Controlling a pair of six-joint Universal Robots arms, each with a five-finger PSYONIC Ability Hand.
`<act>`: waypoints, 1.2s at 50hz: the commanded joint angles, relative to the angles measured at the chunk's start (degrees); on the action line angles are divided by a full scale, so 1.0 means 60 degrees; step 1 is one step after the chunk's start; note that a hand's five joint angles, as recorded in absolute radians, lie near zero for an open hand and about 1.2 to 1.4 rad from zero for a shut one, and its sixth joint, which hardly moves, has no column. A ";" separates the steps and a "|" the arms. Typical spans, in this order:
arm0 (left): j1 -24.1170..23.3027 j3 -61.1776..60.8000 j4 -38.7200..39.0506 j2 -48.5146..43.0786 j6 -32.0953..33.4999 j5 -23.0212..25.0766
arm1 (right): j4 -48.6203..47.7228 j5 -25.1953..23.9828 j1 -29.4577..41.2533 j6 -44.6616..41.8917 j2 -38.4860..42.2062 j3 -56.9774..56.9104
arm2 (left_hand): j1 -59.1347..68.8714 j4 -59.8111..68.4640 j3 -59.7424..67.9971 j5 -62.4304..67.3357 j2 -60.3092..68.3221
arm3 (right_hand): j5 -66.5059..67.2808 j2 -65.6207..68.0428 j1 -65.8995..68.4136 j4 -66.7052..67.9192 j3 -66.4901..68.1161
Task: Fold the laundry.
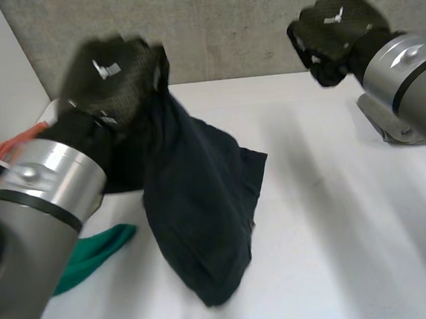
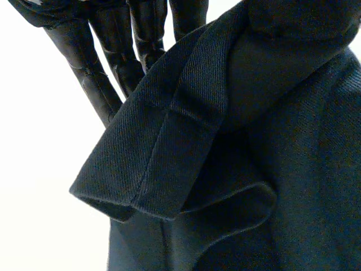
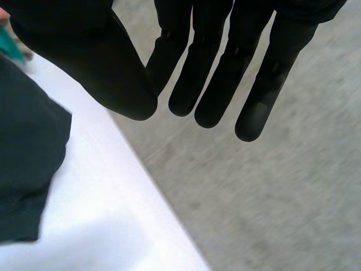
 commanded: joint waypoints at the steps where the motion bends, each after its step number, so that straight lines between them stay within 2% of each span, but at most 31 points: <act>1: 0.0082 0.0019 -0.0692 -0.2104 0.0158 -0.0149 | 0.1499 0.0221 0.0013 0.1708 0.1045 0.1187 | 0.2450 0.1885 0.1979 0.2079 0.1902 | -0.8828 -0.8767 -0.8247 -0.8848 -0.8779; 2: 0.0126 0.0019 -0.0707 -0.2252 0.0217 -0.0222 | 0.1487 0.0222 0.0013 0.2079 0.1031 0.1439 | 0.2450 0.1885 0.1979 0.2079 0.1902 | -0.9644 -0.9582 -0.9063 -0.9663 -0.9595; 9: 0.0376 0.0018 -0.0707 -0.2123 0.0349 -0.0487 | 0.1077 0.0061 -0.0061 0.6514 0.0094 0.4484 | 0.2450 0.1885 0.1979 0.2079 0.1902 | -0.9652 -0.9591 -0.9071 -0.9672 -0.9603; 13: 0.0347 0.0062 -0.0619 -0.1990 0.0408 -0.0472 | 0.1048 -0.0172 0.0347 0.8099 0.0137 0.5162 | 0.2450 0.1885 0.1979 0.2079 0.1902 | -0.9652 -0.9591 -0.9071 -0.9672 -0.9603; 21: 0.0288 0.0136 -0.0531 -0.2019 0.0437 -0.0457 | 0.0214 0.0016 0.2208 0.9479 0.0941 0.4695 | 0.2450 0.1885 0.1979 0.2079 0.1902 | -0.9652 -0.9591 -0.9071 -0.9672 -0.9603; 27: 0.0317 0.0077 -0.0589 -0.1961 0.0408 -0.0487 | -0.0461 0.1436 0.3659 0.9714 0.2142 0.3802 | 0.2450 0.1885 0.1979 0.2079 0.1902 | -0.9401 -0.9340 -0.8820 -0.9421 -0.9352; 29: 0.0361 0.0033 -0.0604 -0.1888 0.0379 -0.0501 | -0.0490 0.2182 0.3996 0.9729 0.2611 0.3406 | 0.2450 0.1885 0.1979 0.2079 0.1902 | -0.8535 -0.8473 -0.7954 -0.8554 -0.8485; 30: 0.0390 -0.0025 -0.0619 -0.1801 0.0350 -0.0501 | -0.0461 0.2750 0.4142 0.9686 0.2874 0.3158 | 0.2450 0.1885 0.1979 0.2079 0.1902 | -0.6865 -0.6804 -0.6284 -0.6885 -0.6816; 31: 0.0405 -0.0054 -0.0633 -0.1742 0.0349 -0.0501 | -0.0432 0.2959 0.4173 0.9671 0.2978 0.3040 | 0.2450 0.1885 0.1979 0.2079 0.1902 | -0.5822 -0.5760 -0.5241 -0.5841 -0.5773; 32: 0.0448 -0.0098 -0.0648 -0.1611 0.0335 -0.0501 | -0.0359 0.3469 0.4158 0.9670 0.3138 0.2850 | 0.2450 0.1885 0.1979 0.2079 0.1902 | -0.2508 -0.2447 -0.1927 -0.2528 -0.2459; 33: 0.0478 -0.0128 -0.0648 -0.1551 0.0306 -0.0501 | -0.0315 0.3720 0.4144 0.9656 0.3184 0.2776 | 0.2450 0.1885 0.1979 0.2079 0.1902 | -0.0532 -0.0471 0.0049 -0.0552 -0.0483; 34: 0.0507 -0.0157 -0.0648 -0.1464 0.0291 -0.0487 | -0.0315 0.3941 0.4100 0.9627 0.3184 0.2717 | 0.2450 0.1885 0.1979 0.2079 0.1902 | 0.1486 0.1547 0.2067 0.1466 0.1535; 35: 0.0536 -0.0186 -0.0648 -0.1390 0.0276 -0.0458 | -0.0315 0.4117 0.4056 0.9568 0.3169 0.2673 | 0.2450 0.1885 0.1979 0.2079 0.1902 | 0.2009 0.2071 0.2590 0.1990 0.2058; 39: 0.0668 -0.0318 -0.0648 -0.0907 0.0116 -0.0413 | -0.0461 0.4251 0.3384 0.8531 0.2454 0.2497 | 0.2450 0.1885 0.1979 0.2079 0.1902 | 0.2014 0.2076 0.2595 0.1995 0.2064; 42: 0.0756 -0.0377 -0.0648 -0.0497 -0.0119 -0.0296 | -0.0753 0.4031 0.2491 0.6965 0.1239 0.2395 | 0.2450 0.1885 0.1979 0.2079 0.1902 | 0.2014 0.2076 0.2595 0.1995 0.2064; 43: 0.0815 -0.0420 -0.0590 -0.0293 -0.0293 -0.0253 | -0.0914 0.3900 0.2271 0.6525 0.0960 0.2322 | 0.2450 0.1885 0.1979 0.2079 0.1902 | 0.2014 0.2076 0.2595 0.1995 0.2064; 44: 0.0830 -0.0435 -0.0575 -0.0204 -0.0426 -0.0252 | -0.1249 0.3449 0.1848 0.5448 0.0566 0.2031 | 0.2450 0.1885 0.1979 0.2079 0.1902 | 0.2014 0.2076 0.2595 0.1995 0.2064; 48: 0.0801 -0.0611 -0.0064 0.0046 -0.1494 -0.0267 | -0.1428 0.2202 0.1215 0.3375 0.0211 0.1020 | 0.2450 0.1885 0.1979 0.2079 0.1902 | 0.2014 0.2076 0.2595 0.1995 0.2064; 54: 0.0450 -0.1181 0.1429 -0.0493 -0.2915 -0.0209 | -0.0567 0.1337 0.0615 0.1881 0.1246 -0.0678 | 0.2450 0.1885 0.1979 0.2079 0.1902 | 0.2014 0.2076 0.2595 0.1995 0.2064; 60: -0.0151 -0.1402 0.2164 -0.2032 -0.2932 -0.0237 | 0.0183 0.0428 0.0248 0.0268 0.2845 -0.1209 | 0.2450 0.1885 0.1979 0.2079 0.1902 | 0.2014 0.2076 0.2595 0.1995 0.2064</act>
